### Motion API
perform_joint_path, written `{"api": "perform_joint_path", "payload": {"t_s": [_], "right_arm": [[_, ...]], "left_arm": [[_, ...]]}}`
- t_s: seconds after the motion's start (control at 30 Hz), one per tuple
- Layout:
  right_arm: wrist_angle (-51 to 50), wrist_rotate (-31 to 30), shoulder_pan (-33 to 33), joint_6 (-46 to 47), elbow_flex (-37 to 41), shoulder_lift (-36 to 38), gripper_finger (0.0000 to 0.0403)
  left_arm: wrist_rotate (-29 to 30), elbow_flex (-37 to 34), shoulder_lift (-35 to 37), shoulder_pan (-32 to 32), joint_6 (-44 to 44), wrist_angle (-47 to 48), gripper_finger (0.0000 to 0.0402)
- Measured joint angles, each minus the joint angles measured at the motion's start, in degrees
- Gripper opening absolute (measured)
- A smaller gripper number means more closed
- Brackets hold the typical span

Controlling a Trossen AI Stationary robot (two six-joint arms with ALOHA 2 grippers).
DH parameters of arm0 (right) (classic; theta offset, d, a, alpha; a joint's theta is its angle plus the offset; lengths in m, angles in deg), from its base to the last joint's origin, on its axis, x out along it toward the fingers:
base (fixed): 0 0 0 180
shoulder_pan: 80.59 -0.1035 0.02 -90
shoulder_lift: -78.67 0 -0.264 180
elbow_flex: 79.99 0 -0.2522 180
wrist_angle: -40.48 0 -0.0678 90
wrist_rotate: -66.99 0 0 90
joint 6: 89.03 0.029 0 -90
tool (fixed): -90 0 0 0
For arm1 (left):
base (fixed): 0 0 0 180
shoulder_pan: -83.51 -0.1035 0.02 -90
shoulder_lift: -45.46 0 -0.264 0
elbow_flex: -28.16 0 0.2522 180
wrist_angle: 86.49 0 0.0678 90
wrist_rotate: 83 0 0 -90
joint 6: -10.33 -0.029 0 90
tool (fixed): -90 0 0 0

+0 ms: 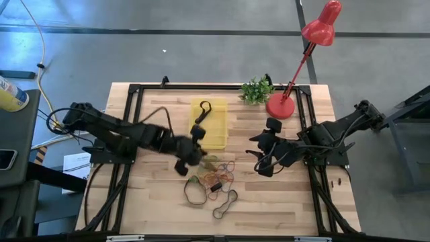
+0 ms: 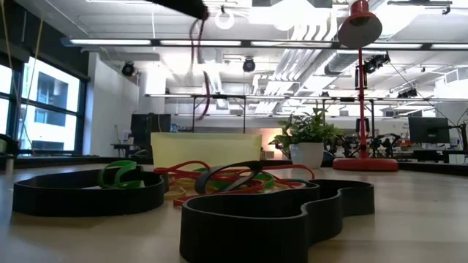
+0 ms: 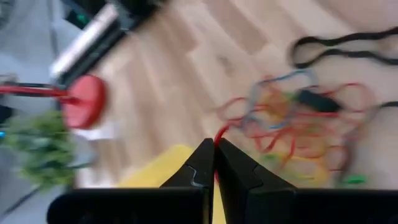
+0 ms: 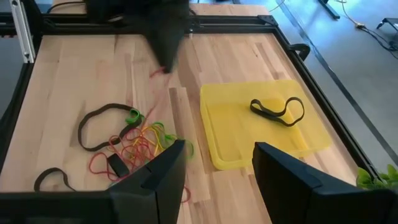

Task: Pick and place rubber bands into bin
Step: Put the red rubber band into the yellow bin, then put the green rubber band into the yellow bin

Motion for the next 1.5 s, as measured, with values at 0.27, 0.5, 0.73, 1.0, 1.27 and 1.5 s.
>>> {"api": "perform_joint_path", "payload": {"t_s": [0.27,0.5,0.73,1.0,1.27,1.5], "right_arm": [[-0.9,-1.5,0.0,0.0,0.0,0.0,0.0177],[-1.0,-3.3,0.0,0.0,0.0,0.0,0.0177],[-1.1,-4.8,0.0,0.0,0.0,0.0,0.0177],[-1.1,-5.3,0.0,0.0,0.0,0.0,0.0177],[-1.1,-5.2,0.5,0.0,0.0,0.0,0.0177],[-1.1,-4.6,1.7,0.0,0.0,0.0,0.0177]], "left_arm": [[-1.2,2.0,-0.1,-13.3,-10.2,0.5,0.0000],[-3.7,2.0,-1.6,-23.7,-13.9,-1.5,0.0000],[-7.1,1.9,-3.9,-31.1,-15.6,-1.0,0.0000],[-8.2,2.0,-6.8,-34.2,-15.4,-1.0,0.0000],[-10.8,1.9,-9.3,-34.1,-15.5,0.6,0.0022],[-11.3,1.9,-9.2,-34.1,-15.5,0.6,0.0096]]}}
